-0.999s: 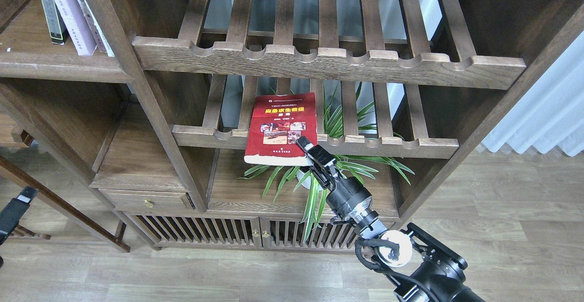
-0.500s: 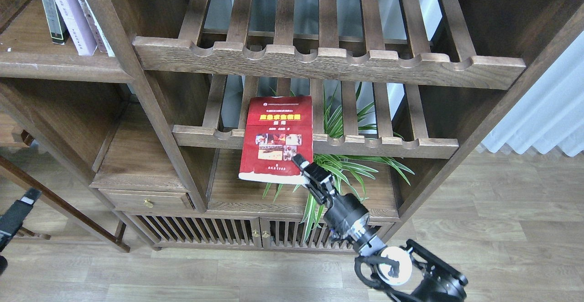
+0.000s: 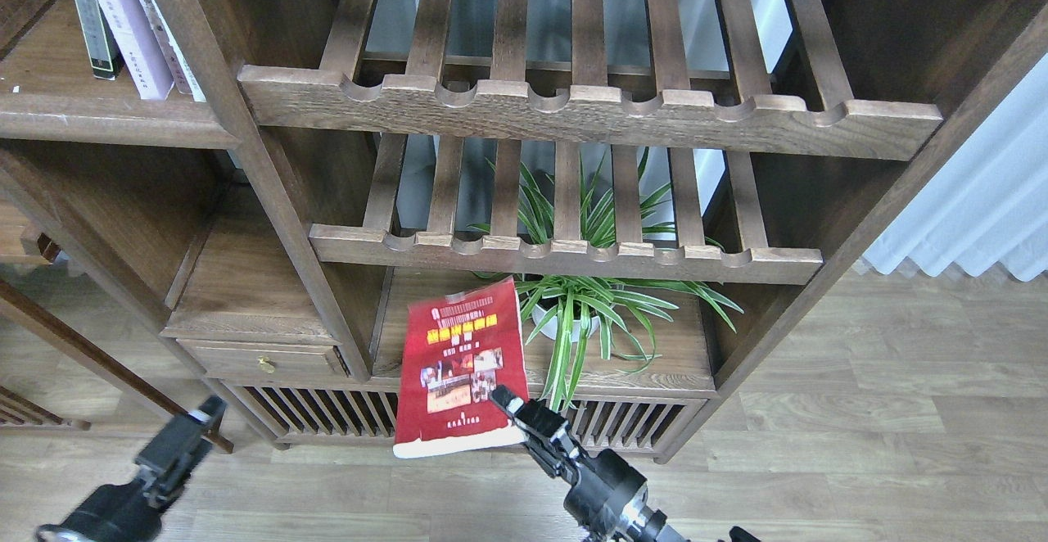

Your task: Organize books on shelf

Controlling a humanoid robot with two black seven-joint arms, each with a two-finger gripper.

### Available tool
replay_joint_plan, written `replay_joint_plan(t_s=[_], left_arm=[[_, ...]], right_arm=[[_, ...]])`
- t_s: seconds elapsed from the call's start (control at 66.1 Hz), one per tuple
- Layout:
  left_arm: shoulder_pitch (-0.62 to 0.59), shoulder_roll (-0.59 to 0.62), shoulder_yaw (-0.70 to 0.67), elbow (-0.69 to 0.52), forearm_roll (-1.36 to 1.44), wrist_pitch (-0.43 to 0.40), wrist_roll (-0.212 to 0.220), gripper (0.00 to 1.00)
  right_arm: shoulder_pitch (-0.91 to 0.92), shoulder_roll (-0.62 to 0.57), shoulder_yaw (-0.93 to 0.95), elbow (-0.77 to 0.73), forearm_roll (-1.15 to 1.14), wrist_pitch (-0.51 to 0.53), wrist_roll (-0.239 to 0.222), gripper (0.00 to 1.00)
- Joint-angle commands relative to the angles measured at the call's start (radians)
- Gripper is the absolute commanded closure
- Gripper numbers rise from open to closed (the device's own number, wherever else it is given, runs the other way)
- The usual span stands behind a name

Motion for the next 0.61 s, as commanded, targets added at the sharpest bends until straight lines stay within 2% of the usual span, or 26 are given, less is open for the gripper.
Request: replay_joint_plan(t_s=[0.0,0.121,0.59], left_arm=[[-0.020,-0.008,0.069,-0.004,-0.014,0.000,-0.004,0.01],[-0.035,-0.034,0.098,-0.008,-0.016,0.000,-0.005,0.01],[-0.066,-0.155,0.215,-0.002,-0.016,0.000,-0.005,0.05]], right_arm=[[-0.011,0.000,-0.017,-0.001,0.000,0.000,-0.023,0.95],[-0.017,0.000,-0.043,-0.001,0.002,0.000,-0.056,0.95],[-0.032,0.000,-0.058,0.001,0.002,0.000,-0.066,0.95]])
